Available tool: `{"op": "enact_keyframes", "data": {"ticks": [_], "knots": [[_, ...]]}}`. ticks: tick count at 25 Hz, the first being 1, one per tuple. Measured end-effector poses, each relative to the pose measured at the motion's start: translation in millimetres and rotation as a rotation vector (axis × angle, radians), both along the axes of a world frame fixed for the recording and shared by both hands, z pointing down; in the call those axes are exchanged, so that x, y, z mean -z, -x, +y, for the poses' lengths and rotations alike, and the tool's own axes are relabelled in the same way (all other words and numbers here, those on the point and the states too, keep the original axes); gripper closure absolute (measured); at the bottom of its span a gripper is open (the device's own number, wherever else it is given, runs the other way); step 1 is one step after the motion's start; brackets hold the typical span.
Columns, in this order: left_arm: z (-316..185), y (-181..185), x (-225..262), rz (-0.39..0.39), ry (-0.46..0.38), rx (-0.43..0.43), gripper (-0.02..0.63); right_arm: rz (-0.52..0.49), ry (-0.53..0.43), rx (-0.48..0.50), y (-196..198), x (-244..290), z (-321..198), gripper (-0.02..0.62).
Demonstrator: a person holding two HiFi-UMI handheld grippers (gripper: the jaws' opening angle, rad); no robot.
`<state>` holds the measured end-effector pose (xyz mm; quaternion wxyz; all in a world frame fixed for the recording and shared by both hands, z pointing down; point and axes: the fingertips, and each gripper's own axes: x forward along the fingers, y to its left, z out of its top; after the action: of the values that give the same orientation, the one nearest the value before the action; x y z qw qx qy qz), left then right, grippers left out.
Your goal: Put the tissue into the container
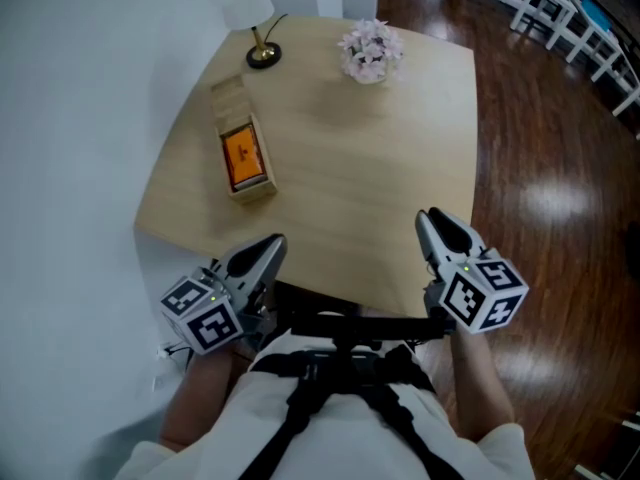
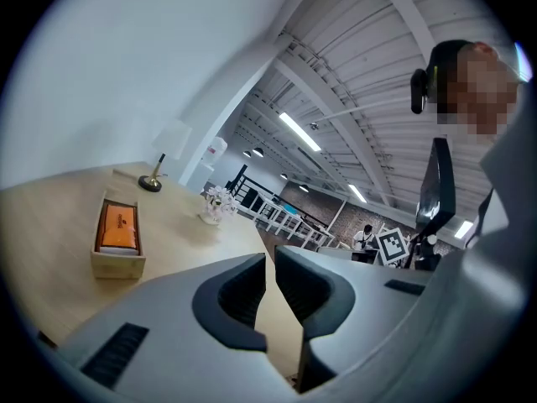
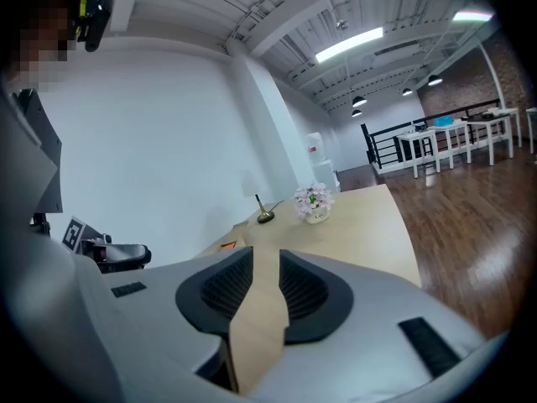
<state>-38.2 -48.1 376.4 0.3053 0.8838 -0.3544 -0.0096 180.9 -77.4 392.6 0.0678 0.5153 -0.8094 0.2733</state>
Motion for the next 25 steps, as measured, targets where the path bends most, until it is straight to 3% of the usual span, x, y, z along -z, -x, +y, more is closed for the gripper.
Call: {"op": "enact_keyframes", "data": {"ticks": [7,25], "knots": [[2,0,-5,-0.006,0.011,0.002,0.577,-0.054,-0.023,0.046,14,1,2,0.609],[-2,-1,-6,-0.016,0.015,0.001,0.577,0.007,-0.014,0.111,27,1,-3,0.609]]}}
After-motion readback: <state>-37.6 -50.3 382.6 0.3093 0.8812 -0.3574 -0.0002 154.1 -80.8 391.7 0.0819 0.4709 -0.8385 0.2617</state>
